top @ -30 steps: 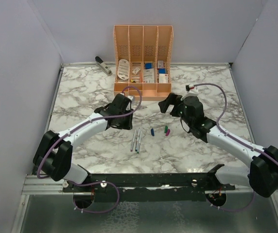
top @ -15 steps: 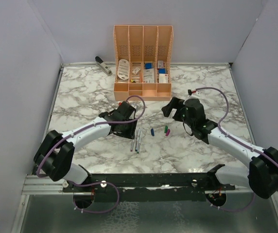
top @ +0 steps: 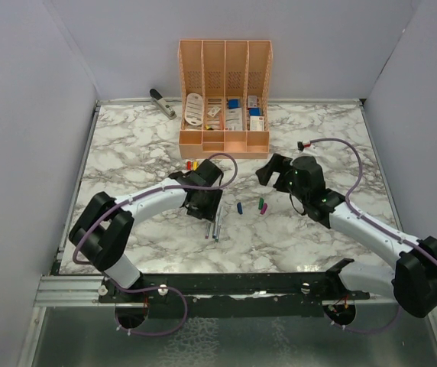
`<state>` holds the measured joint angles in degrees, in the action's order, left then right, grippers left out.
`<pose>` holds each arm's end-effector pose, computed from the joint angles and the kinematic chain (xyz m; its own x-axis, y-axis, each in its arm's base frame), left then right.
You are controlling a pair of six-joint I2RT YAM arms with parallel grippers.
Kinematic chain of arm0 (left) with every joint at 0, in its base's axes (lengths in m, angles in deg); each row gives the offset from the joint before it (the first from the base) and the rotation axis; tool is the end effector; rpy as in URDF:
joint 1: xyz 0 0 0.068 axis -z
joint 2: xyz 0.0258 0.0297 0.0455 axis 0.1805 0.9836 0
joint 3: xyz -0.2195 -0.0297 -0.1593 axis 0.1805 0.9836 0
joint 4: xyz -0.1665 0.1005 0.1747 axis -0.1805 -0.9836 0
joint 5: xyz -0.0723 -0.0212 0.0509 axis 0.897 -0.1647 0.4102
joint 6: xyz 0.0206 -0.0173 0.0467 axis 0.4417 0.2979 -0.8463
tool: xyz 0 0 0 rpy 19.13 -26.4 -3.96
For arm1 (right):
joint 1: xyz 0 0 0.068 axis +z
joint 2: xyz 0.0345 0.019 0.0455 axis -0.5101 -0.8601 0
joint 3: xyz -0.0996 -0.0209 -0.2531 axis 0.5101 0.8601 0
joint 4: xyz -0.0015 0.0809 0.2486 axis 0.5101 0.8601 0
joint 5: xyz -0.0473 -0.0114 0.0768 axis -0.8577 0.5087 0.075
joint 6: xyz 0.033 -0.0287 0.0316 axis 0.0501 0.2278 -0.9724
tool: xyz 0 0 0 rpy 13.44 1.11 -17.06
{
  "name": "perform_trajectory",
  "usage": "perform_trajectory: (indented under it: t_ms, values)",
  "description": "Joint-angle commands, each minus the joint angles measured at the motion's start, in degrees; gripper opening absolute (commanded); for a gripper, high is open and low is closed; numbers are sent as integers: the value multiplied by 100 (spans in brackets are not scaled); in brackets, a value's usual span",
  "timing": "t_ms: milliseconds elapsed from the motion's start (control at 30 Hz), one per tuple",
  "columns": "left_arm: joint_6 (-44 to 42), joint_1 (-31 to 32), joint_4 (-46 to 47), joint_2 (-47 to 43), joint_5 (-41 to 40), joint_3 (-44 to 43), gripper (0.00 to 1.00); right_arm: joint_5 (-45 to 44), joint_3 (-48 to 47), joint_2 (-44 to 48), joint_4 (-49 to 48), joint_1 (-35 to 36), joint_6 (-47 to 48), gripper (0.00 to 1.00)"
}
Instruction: Insert the pens into the pen caps
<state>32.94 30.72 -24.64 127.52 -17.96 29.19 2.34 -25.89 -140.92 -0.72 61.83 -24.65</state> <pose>0.2248 -0.1996 0.1881 -0.9240 0.2111 -0.3188 0.2917 0.9282 -0.2311 0.2237 0.1278 0.2384 -0.5525 0.3830 -0.7403 -0.0354 0.8766 0.4800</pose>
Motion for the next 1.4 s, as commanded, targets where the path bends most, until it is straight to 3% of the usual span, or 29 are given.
perform_trajectory:
  t_ms: [0,1367]
  values:
    - [104,52,-347,166,-346,-280,47,-206,56,168,47,4,123,93]
    - [78,149,-670,878,-663,-712,44,-83,-97,54,88,4,280,93]
